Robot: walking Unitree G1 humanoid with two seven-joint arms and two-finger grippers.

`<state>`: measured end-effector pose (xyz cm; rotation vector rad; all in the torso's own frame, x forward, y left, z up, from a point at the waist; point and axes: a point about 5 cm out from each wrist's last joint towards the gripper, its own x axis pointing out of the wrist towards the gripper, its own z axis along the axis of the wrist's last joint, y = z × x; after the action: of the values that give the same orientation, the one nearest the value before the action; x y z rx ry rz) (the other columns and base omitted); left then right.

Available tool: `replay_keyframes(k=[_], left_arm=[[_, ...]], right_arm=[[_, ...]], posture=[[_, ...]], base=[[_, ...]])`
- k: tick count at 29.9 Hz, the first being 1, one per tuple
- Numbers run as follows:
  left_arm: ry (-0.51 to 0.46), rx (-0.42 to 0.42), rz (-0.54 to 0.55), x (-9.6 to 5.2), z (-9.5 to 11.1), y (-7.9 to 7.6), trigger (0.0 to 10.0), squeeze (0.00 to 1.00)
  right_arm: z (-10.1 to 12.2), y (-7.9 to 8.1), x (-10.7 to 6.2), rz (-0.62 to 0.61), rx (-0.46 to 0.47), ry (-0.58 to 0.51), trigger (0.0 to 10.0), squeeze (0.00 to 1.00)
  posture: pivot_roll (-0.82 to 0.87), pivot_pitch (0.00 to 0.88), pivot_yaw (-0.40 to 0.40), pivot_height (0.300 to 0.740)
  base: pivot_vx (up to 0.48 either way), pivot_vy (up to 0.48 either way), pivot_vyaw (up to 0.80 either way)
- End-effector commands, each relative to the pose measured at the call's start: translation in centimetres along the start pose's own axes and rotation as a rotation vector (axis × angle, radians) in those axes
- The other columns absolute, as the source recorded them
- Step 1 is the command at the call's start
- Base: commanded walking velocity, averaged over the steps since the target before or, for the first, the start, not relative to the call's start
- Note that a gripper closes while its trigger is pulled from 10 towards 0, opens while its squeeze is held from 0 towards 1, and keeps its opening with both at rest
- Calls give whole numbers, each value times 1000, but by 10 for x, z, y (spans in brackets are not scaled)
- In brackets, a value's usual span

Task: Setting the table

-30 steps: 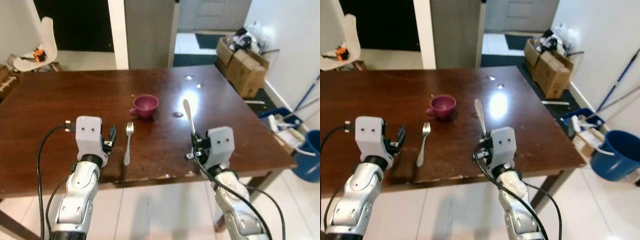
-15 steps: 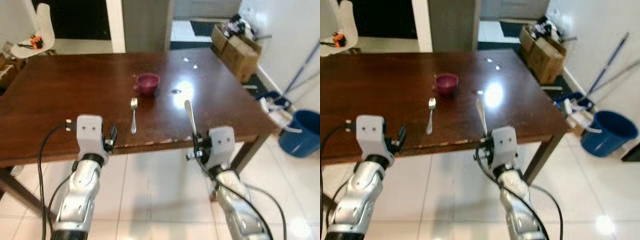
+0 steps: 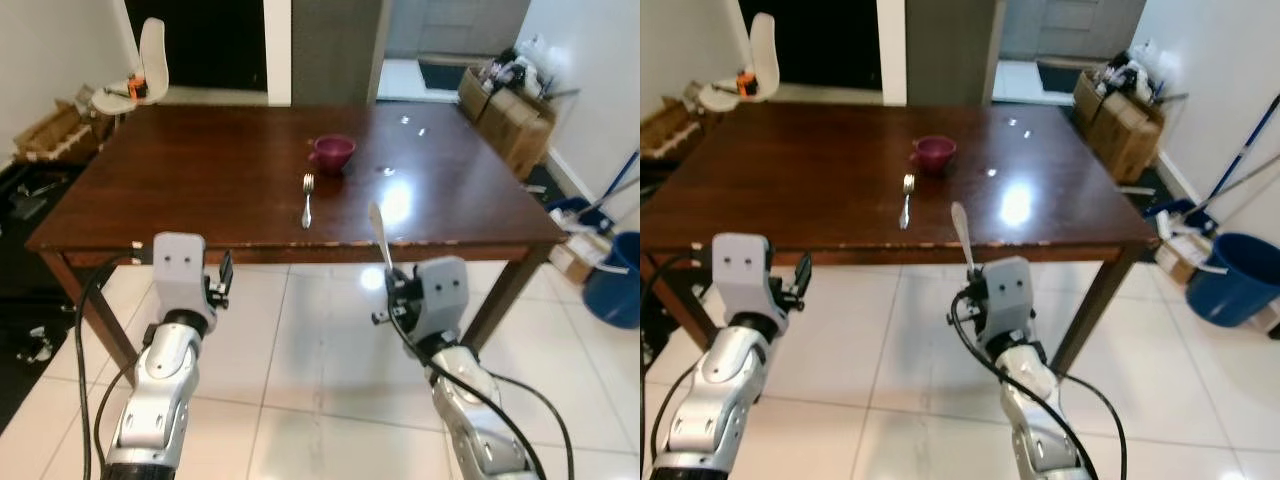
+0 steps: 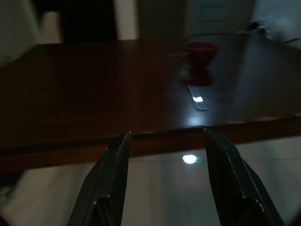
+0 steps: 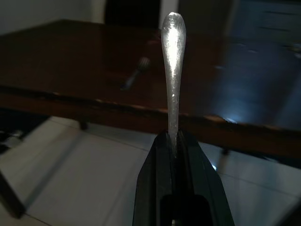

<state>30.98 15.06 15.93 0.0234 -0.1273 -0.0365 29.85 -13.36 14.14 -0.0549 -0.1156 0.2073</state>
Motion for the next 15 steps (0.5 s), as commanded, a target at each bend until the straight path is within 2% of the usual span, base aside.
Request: replay_keyframes(k=[1, 10, 15], left_arm=[[18, 13, 13, -1, -4, 4, 10000, 0], [26, 14, 8, -1, -5, 2, 10000, 0], [30, 14, 6, -1, -6, 1, 10000, 0]], right_arm=[[0, 1, -1, 1, -1, 0, 10000, 0], [-1, 1, -2, -1, 9, 8, 10000, 0], [-2, 0, -2, -8, 20, 15, 10000, 0]], posture=[[-105, 0, 37, 740], [-108, 0, 38, 740], [-110, 0, 39, 740]], base=[[0, 0, 0], [0, 0, 0], [0, 0, -725]])
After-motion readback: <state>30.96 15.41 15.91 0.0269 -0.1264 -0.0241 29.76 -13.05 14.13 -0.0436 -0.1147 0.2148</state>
